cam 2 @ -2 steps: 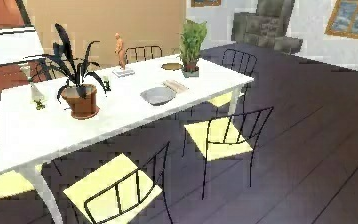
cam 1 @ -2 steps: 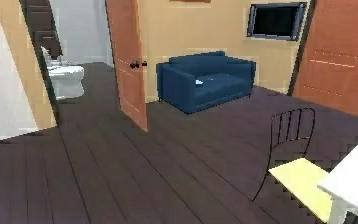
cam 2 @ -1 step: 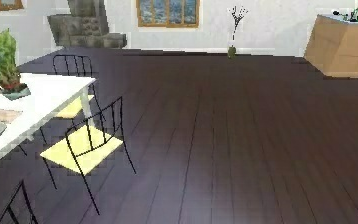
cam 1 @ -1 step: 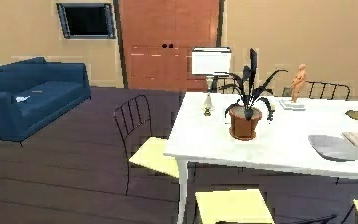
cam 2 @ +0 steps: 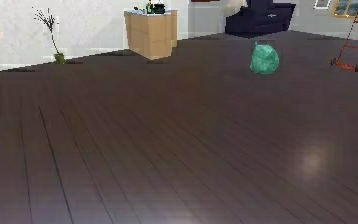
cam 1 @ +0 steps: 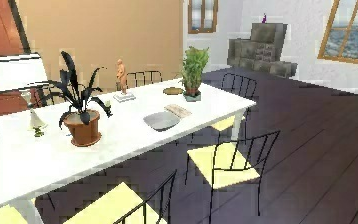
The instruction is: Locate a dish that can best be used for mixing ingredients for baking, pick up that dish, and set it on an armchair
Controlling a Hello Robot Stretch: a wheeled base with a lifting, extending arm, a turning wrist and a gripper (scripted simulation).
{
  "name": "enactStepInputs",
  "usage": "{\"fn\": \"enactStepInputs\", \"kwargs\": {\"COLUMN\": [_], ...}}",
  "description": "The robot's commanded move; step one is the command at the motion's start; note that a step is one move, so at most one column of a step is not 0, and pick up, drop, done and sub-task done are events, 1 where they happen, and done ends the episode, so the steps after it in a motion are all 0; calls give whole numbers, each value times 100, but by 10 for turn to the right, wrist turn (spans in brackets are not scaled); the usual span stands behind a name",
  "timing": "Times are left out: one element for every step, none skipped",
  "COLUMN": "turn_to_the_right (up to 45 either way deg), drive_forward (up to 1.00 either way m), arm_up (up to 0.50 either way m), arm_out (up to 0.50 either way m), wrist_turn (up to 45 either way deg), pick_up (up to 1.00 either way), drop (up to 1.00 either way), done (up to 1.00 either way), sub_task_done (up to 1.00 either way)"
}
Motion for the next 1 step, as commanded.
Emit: {"fn": "enactStepInputs", "kwargs": {"turn_to_the_right": [120], "drive_forward": [0], "arm_up": [0], "arm_out": [0], "wrist_turn": [0], "pick_up": [0], "drop": [0], "done": [0], "sub_task_done": [0]}}
